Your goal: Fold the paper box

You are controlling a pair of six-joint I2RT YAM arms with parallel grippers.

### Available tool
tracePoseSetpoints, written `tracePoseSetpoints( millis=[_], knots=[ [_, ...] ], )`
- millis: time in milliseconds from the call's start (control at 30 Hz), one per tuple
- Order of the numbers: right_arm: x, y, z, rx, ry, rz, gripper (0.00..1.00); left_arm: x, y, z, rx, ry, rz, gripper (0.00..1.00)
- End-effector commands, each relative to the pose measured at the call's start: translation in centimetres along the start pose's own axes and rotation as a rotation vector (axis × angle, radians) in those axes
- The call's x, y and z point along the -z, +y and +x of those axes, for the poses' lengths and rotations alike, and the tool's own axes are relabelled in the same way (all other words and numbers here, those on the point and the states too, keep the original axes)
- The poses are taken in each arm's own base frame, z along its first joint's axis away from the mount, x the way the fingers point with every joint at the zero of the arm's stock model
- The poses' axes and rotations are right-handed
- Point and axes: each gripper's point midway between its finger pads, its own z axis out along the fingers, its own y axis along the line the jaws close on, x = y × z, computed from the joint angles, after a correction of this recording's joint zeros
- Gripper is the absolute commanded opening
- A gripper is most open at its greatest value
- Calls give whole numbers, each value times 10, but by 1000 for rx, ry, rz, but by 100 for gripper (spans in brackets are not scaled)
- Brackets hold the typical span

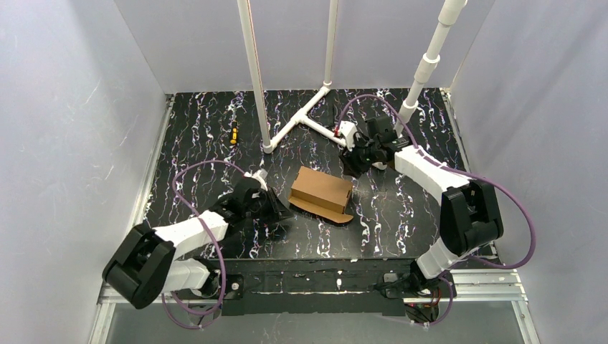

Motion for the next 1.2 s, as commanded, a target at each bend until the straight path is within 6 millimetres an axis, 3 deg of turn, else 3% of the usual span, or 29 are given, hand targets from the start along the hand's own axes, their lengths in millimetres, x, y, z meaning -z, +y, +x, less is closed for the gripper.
tracePoseSetpoints(
  millis=[0, 233, 600, 1167],
  knots=[
    [0, -19, 6, -10, 14, 91, 53, -13, -5, 14, 45, 37, 5, 6],
    [-12, -36, 31, -30, 96, 153, 45, -36, -1, 26, 71, 70, -29, 6],
    [-29, -16, 51, -58, 158, 10, 44, -54, 8, 15, 77, 45, -77, 6],
    [-34, 10, 47, -80, 134, -129, 43, -37, 29, -30, 130, -34, -69, 6]
  ],
)
